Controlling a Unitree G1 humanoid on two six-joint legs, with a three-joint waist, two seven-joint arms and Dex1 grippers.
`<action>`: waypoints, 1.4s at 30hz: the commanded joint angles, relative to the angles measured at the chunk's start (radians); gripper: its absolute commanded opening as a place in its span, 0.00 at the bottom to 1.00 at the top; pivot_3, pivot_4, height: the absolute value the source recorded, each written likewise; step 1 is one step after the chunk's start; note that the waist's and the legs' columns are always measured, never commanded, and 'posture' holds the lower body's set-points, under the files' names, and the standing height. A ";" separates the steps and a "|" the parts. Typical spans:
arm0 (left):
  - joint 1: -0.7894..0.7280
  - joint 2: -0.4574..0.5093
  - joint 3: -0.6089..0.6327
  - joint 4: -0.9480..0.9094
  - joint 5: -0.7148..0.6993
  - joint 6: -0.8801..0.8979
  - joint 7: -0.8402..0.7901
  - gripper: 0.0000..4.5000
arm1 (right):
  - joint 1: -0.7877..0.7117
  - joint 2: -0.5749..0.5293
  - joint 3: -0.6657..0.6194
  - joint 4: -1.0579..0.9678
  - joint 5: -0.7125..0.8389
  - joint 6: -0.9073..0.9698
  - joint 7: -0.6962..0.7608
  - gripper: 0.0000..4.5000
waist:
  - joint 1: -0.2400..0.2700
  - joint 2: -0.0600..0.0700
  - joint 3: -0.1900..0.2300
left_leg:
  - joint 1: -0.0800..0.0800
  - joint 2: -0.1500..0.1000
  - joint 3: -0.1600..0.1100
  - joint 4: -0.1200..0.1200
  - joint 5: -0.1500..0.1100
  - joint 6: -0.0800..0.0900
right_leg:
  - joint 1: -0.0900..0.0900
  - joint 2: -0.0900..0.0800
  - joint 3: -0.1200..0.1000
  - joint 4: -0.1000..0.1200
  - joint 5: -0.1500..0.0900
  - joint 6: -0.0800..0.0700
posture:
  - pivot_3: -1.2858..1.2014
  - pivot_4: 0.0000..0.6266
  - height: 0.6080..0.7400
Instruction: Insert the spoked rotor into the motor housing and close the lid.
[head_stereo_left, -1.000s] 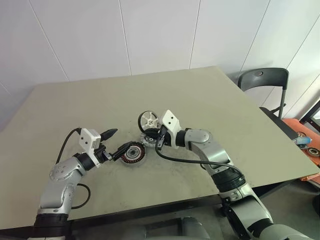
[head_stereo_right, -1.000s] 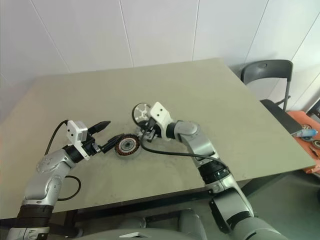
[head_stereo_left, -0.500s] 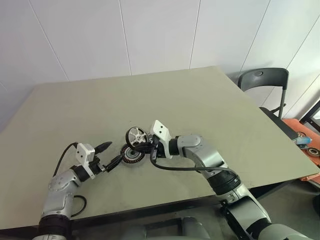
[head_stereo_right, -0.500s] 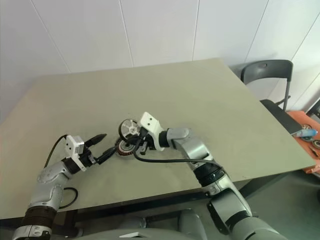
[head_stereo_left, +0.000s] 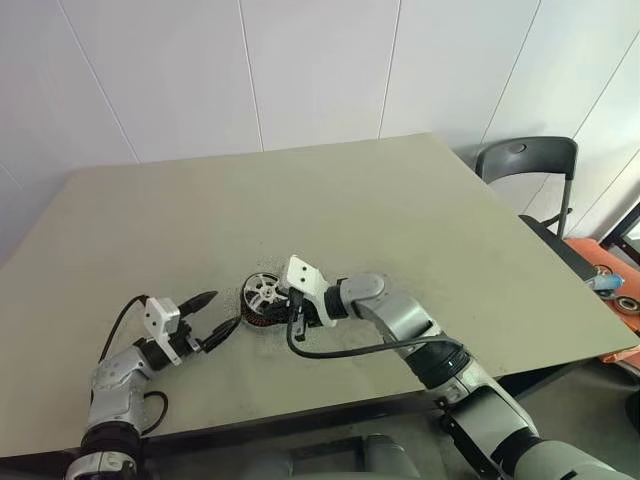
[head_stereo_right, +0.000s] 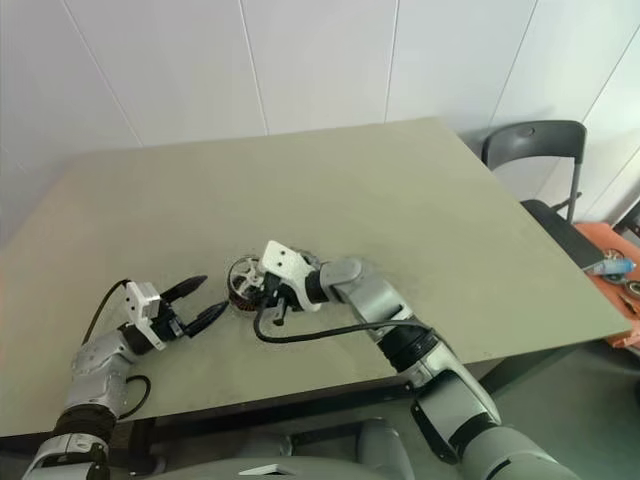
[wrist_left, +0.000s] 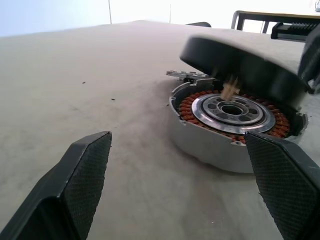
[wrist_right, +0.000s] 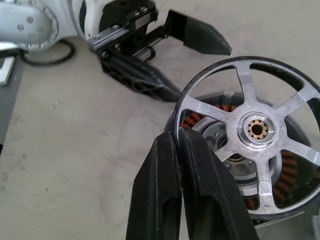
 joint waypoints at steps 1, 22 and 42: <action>-0.033 0.017 0.014 0.062 0.018 -0.032 -0.017 1.00 | -0.039 -0.007 0.024 -0.020 -0.027 0.001 0.015 0.00 | 0.000 0.001 0.000 | 0.000 0.000 0.000 0.000 0.000 0.000 | 0.000 0.000 0.000 0.000 0.000 0.001 | 0.52 0.00 1.00; -0.128 0.041 0.052 0.083 0.005 -0.004 -0.101 1.00 | -0.042 0.010 0.010 -0.029 -0.025 0.050 0.010 0.58 | -0.005 -0.001 -0.002 | -0.002 0.002 -0.002 0.000 0.000 -0.001 | -0.002 -0.001 -0.009 -0.001 0.004 -0.004 | 0.52 0.00 1.00; 0.050 0.015 0.066 -0.033 -0.035 -0.049 -0.117 1.00 | -0.037 0.099 -0.122 0.109 0.019 -0.031 -0.167 0.01 | -0.008 0.005 -0.005 | 0.002 0.011 0.004 -0.001 -0.002 -0.003 | -0.002 0.001 -0.015 -0.001 0.004 -0.004 | 0.52 0.00 1.00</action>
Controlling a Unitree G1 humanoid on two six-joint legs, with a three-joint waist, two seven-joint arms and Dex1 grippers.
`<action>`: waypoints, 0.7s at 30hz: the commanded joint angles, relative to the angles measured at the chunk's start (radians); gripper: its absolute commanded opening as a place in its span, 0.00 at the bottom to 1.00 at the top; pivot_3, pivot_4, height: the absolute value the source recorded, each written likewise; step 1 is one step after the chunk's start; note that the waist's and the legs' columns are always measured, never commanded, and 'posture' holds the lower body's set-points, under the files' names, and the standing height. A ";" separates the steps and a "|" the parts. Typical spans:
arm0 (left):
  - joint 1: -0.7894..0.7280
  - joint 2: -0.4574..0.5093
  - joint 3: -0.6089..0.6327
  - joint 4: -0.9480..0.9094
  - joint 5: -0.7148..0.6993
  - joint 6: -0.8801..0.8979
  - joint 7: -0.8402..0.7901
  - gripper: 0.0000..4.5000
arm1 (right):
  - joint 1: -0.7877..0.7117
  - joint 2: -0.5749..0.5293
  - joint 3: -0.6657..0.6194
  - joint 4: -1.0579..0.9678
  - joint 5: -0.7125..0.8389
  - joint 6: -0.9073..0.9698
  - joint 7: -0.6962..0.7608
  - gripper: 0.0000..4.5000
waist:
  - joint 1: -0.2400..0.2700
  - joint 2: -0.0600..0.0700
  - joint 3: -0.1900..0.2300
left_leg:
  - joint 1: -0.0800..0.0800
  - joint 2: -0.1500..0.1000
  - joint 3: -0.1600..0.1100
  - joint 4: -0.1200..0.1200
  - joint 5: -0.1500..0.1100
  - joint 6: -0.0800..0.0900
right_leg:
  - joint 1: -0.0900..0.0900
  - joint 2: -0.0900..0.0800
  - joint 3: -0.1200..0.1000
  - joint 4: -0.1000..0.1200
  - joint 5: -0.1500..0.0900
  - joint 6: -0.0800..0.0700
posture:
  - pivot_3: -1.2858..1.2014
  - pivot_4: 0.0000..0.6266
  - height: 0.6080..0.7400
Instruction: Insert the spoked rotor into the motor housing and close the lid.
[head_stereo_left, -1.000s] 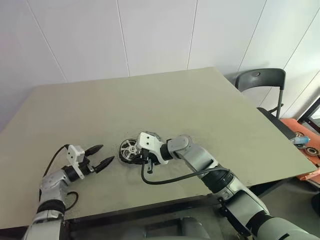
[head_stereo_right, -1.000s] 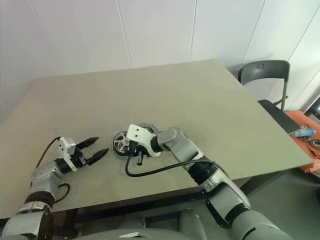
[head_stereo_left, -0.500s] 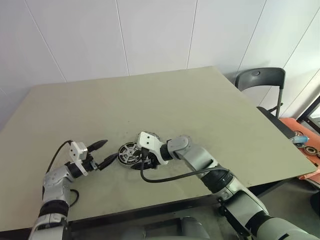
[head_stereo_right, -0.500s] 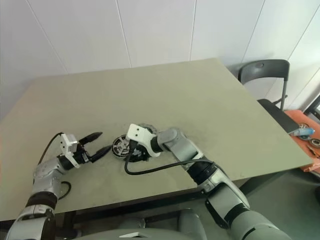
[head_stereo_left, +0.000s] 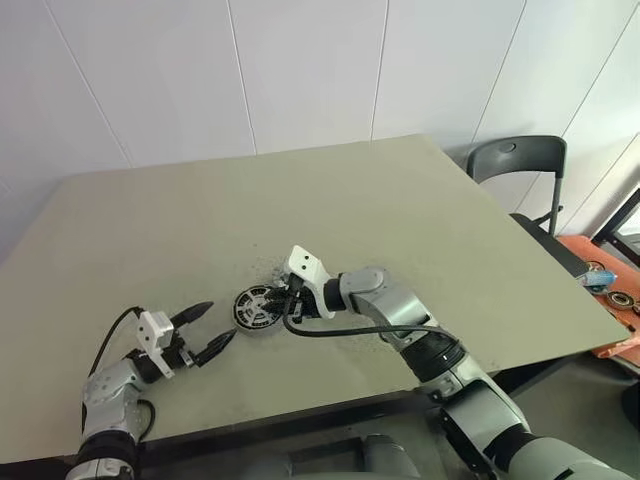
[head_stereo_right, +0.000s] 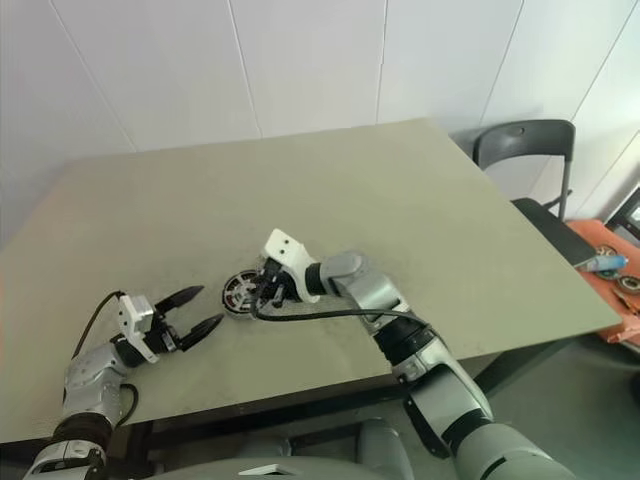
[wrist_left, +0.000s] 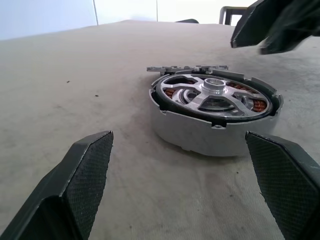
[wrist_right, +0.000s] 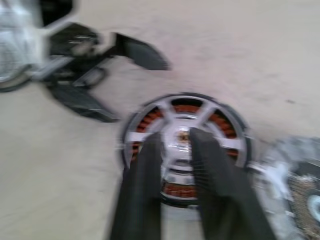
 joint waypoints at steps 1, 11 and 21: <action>0.003 0.025 0.023 -0.055 -0.032 0.033 -0.010 1.00 | -0.016 0.043 -0.034 0.034 -0.012 -0.051 -0.061 0.00 | 0.001 0.000 0.000 | 0.000 0.000 0.000 0.000 0.000 0.000 | -0.001 0.000 0.000 0.000 0.000 0.000 | 0.52 0.00 1.00; 0.039 0.019 0.017 -0.248 -0.053 0.124 0.034 1.00 | -0.010 0.055 -0.037 0.087 -0.028 -0.077 -0.087 0.00 | 0.004 0.000 0.000 | -0.001 0.000 0.000 0.000 0.000 -0.001 | -0.001 0.000 0.000 0.000 0.002 -0.004 | 0.52 0.00 1.00; 0.051 0.001 -0.017 -0.377 -0.034 0.149 0.091 1.00 | -0.004 0.080 -0.038 0.125 -0.038 -0.070 -0.117 0.00 | 0.004 0.000 0.000 | -0.001 0.000 0.000 0.000 0.000 -0.001 | -0.001 0.000 0.000 -0.001 0.002 -0.004 | 0.52 0.00 1.00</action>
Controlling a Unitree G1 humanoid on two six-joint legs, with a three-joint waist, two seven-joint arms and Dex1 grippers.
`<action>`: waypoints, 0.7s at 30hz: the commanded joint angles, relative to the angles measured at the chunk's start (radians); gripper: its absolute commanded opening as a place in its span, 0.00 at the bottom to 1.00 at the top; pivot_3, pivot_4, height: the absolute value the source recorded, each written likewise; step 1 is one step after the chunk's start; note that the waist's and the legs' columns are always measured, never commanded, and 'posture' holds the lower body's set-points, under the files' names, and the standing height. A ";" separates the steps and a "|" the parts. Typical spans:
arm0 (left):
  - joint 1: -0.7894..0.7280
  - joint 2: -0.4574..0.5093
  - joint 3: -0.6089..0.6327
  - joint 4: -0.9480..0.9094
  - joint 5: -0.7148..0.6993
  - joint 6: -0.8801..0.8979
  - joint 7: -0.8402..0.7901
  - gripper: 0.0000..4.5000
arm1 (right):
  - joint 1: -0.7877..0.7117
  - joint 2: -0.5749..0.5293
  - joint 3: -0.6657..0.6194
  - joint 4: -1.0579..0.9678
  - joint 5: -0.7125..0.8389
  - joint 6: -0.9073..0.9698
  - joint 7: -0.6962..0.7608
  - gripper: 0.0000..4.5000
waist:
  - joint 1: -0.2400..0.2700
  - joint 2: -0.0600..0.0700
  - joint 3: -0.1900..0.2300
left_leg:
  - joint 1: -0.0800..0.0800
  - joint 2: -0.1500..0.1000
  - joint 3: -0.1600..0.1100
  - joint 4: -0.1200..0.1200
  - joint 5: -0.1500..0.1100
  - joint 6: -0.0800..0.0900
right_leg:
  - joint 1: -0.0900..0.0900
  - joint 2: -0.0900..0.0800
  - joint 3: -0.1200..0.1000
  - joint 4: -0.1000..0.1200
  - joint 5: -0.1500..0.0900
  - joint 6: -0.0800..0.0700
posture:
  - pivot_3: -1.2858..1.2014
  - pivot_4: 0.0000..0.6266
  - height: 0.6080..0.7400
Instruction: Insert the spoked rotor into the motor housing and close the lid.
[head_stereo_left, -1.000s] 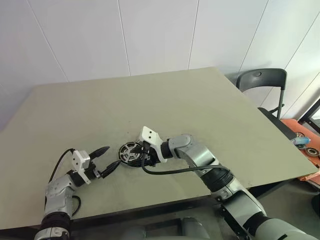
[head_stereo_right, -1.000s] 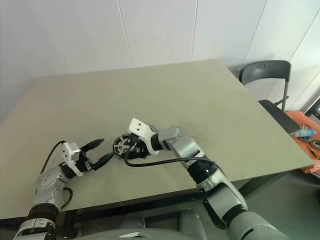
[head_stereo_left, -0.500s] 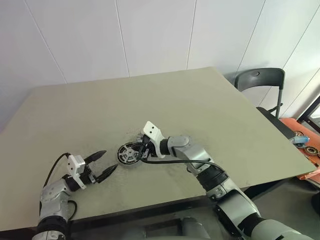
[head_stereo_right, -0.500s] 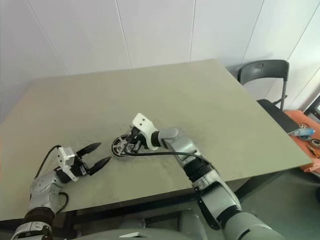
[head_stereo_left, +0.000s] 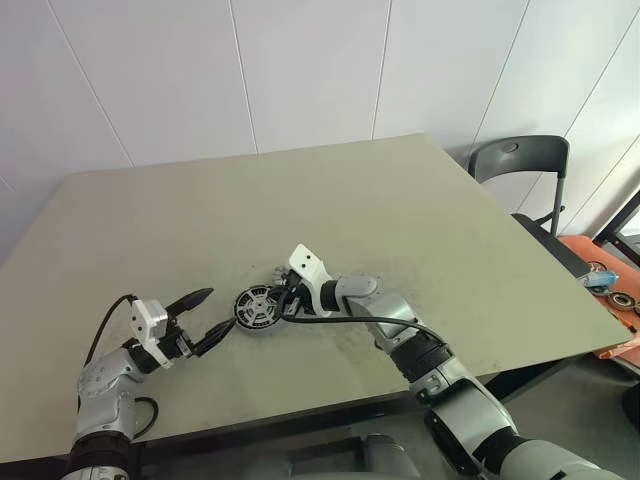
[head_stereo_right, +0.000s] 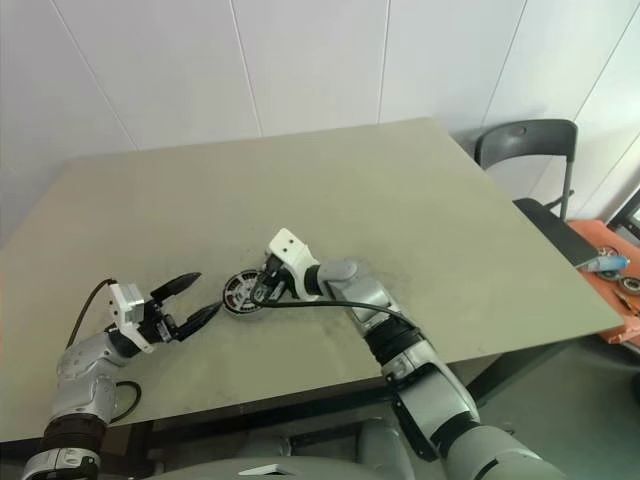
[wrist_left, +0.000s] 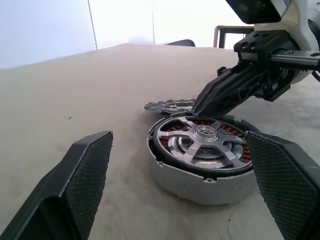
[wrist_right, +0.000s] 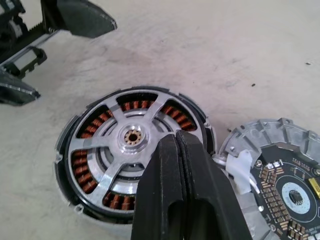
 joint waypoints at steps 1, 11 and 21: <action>0.000 0.004 -0.020 -0.138 0.001 0.035 0.048 1.00 | -0.010 0.019 0.010 0.007 -0.025 0.012 -0.016 0.00 | 0.000 0.000 0.000 | 0.000 0.000 0.000 0.000 0.000 0.000 | 0.000 0.000 0.000 0.000 0.000 0.000 | 0.52 0.00 1.00; -0.169 0.073 0.004 0.065 -0.008 0.060 0.004 1.00 | -0.016 0.019 0.040 -0.019 -0.057 0.026 0.010 0.00 | -0.001 0.000 0.000 | 0.002 0.001 0.000 0.000 0.000 0.000 | 0.001 0.001 0.000 0.001 -0.002 0.002 | 0.52 0.00 1.00; -0.065 0.050 -0.005 -0.135 -0.020 0.120 0.061 1.00 | -0.015 0.068 -0.052 -0.058 0.028 0.044 0.018 0.00 | -0.002 0.000 0.000 | -0.001 0.002 0.001 0.000 -0.002 -0.003 | -0.003 0.001 0.000 0.000 0.001 -0.001 | 0.52 0.00 1.00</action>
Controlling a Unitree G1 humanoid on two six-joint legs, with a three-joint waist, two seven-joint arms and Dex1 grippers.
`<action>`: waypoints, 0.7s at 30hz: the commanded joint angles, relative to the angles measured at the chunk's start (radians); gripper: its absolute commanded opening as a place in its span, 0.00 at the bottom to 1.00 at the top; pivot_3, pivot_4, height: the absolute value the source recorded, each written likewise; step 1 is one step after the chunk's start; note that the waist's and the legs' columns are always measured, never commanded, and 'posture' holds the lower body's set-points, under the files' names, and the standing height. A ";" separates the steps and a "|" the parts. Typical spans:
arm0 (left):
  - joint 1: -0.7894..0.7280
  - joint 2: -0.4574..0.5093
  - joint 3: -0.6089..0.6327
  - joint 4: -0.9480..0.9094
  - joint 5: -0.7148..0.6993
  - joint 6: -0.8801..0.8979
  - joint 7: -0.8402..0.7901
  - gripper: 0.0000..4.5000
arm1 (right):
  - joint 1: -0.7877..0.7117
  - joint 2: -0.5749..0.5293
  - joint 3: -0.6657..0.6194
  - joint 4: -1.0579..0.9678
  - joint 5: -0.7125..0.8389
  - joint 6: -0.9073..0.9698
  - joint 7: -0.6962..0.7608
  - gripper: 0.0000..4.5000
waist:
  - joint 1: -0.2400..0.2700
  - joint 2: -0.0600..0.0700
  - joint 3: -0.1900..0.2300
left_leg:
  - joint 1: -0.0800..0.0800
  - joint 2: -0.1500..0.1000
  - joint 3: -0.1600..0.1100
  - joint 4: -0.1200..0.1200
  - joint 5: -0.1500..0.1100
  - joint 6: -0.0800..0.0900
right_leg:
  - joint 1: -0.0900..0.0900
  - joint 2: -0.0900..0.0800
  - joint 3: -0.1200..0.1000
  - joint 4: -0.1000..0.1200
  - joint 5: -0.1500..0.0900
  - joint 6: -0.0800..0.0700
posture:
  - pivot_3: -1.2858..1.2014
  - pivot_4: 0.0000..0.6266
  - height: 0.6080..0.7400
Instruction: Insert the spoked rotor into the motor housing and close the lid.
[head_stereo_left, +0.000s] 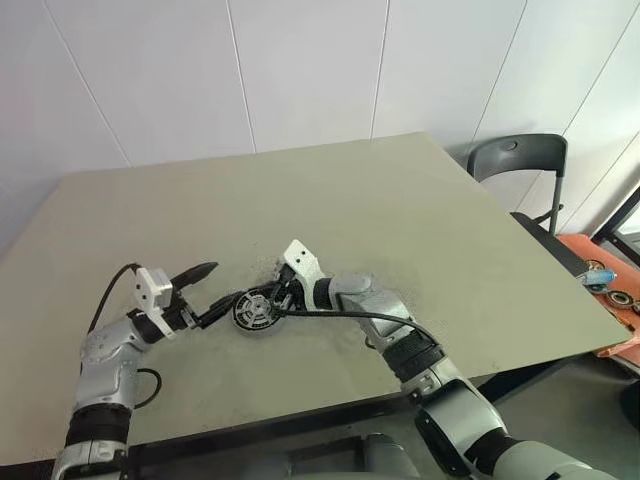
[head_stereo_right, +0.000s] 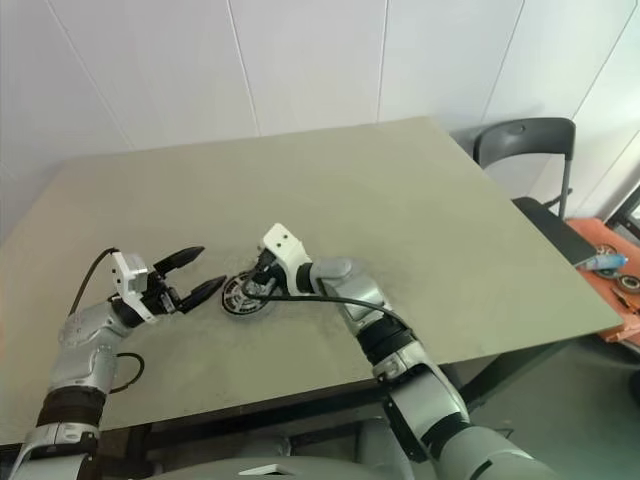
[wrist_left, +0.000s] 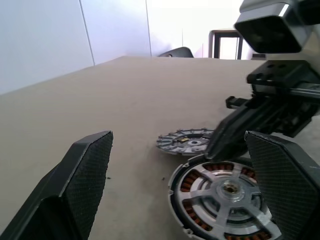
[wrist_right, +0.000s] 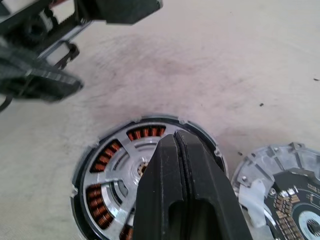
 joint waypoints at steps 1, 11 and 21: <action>0.000 0.010 0.027 0.021 -0.016 -0.031 -0.019 1.00 | -0.010 0.007 0.012 -0.043 0.001 0.006 0.008 0.00 | 0.000 0.000 0.000 | 0.000 0.000 0.001 0.000 0.000 0.000 | 0.000 0.000 0.000 0.000 0.000 0.000 | 0.52 0.00 1.00; -0.013 0.000 0.030 0.113 -0.009 -0.099 -0.047 1.00 | 0.006 0.000 0.058 -0.032 -0.047 -0.011 -0.007 0.00 | 0.000 -0.001 0.000 | 0.002 0.001 0.003 0.000 0.000 0.000 | 0.001 0.001 0.000 0.000 0.000 0.000 | 0.52 0.00 1.00; -0.062 0.006 0.035 0.201 -0.012 -0.119 -0.080 1.00 | 0.008 -0.063 -0.092 -0.151 0.081 0.090 0.027 0.00 | 0.002 -0.001 0.000 | 0.000 0.001 0.003 0.001 0.000 0.000 | 0.000 0.001 0.000 0.000 0.001 -0.001 | 0.52 0.00 1.00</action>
